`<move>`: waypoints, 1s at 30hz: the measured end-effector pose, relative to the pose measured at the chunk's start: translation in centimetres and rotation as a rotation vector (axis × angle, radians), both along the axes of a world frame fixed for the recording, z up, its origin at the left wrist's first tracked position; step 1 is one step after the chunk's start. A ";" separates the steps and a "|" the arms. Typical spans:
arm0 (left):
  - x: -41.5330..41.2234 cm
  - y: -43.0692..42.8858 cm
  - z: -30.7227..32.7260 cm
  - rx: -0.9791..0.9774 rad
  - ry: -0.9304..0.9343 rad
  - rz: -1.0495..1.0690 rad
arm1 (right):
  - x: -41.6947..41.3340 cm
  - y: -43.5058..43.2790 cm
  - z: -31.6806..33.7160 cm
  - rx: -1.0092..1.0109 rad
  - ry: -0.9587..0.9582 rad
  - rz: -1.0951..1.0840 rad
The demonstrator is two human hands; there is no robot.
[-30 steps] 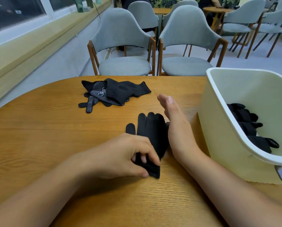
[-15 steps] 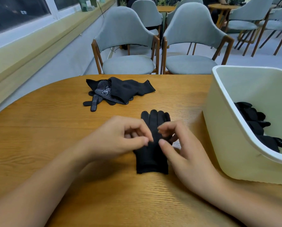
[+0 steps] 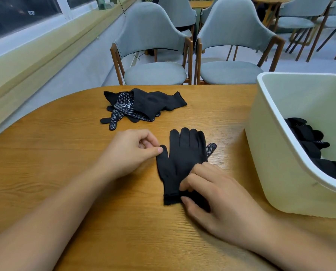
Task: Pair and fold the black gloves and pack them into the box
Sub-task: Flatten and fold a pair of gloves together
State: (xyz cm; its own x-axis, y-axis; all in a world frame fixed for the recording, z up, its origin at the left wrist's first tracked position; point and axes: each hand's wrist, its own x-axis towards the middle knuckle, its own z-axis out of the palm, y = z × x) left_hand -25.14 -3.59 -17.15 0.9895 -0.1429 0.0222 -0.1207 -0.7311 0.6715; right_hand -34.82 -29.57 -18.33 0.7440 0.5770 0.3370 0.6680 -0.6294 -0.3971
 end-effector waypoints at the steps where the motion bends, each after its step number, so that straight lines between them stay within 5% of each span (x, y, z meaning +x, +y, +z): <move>1: -0.1 -0.1 0.0 -0.007 0.000 0.001 | 0.0 0.0 -0.1 -0.002 -0.001 0.009; 16: 0.9 -1.4 -0.3 0.048 -0.192 -0.034 | 0.4 -0.6 0.2 -0.016 0.072 0.188; 30: 1.8 -0.9 -0.1 -0.039 -0.151 0.051 | 0.1 -0.6 0.4 -0.014 0.127 0.294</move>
